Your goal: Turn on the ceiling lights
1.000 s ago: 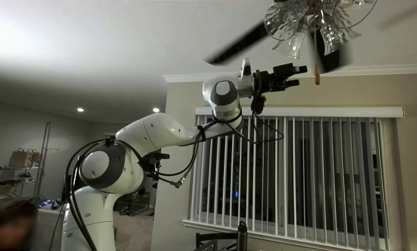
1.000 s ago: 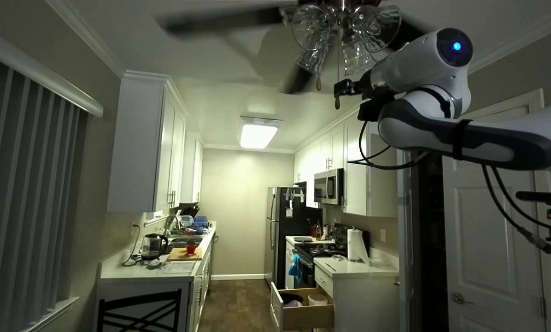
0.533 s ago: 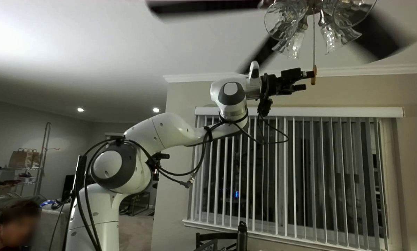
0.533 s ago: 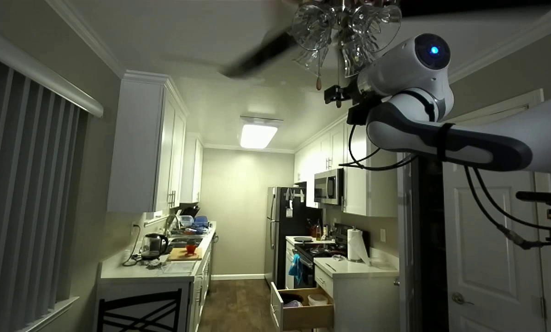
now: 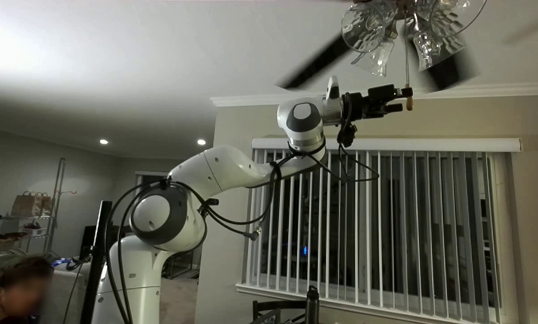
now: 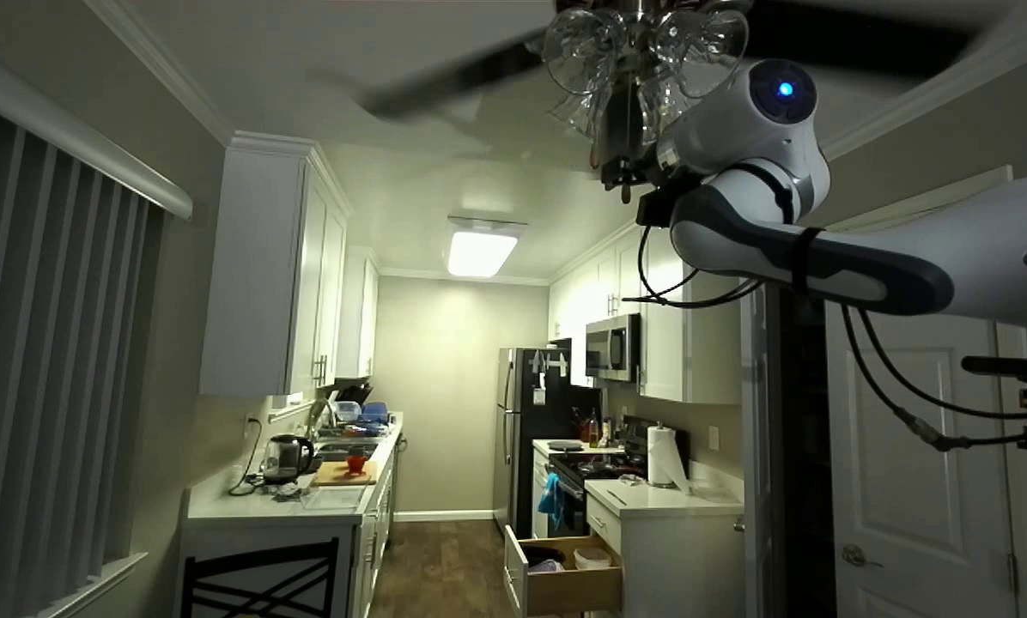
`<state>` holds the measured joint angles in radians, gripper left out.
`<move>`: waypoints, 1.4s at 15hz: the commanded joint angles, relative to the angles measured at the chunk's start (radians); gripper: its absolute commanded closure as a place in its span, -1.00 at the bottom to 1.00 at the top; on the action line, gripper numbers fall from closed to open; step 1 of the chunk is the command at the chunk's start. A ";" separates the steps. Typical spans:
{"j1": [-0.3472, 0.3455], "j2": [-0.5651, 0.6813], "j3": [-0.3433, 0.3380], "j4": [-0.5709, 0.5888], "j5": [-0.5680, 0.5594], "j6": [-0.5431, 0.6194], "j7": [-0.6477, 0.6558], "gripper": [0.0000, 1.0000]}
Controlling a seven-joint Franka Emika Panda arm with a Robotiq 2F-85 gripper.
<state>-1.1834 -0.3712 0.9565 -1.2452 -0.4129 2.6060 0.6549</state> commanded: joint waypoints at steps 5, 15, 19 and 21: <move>-0.146 0.033 0.128 0.098 -0.005 -0.045 0.020 0.21; -0.207 0.028 0.165 0.119 0.011 -0.079 -0.002 0.91; -0.179 0.036 0.161 0.098 0.020 -0.154 -0.035 0.91; -0.178 0.037 0.163 0.108 0.021 -0.164 -0.033 0.91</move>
<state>-1.3798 -0.3606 1.1080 -1.1547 -0.4084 2.4964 0.6573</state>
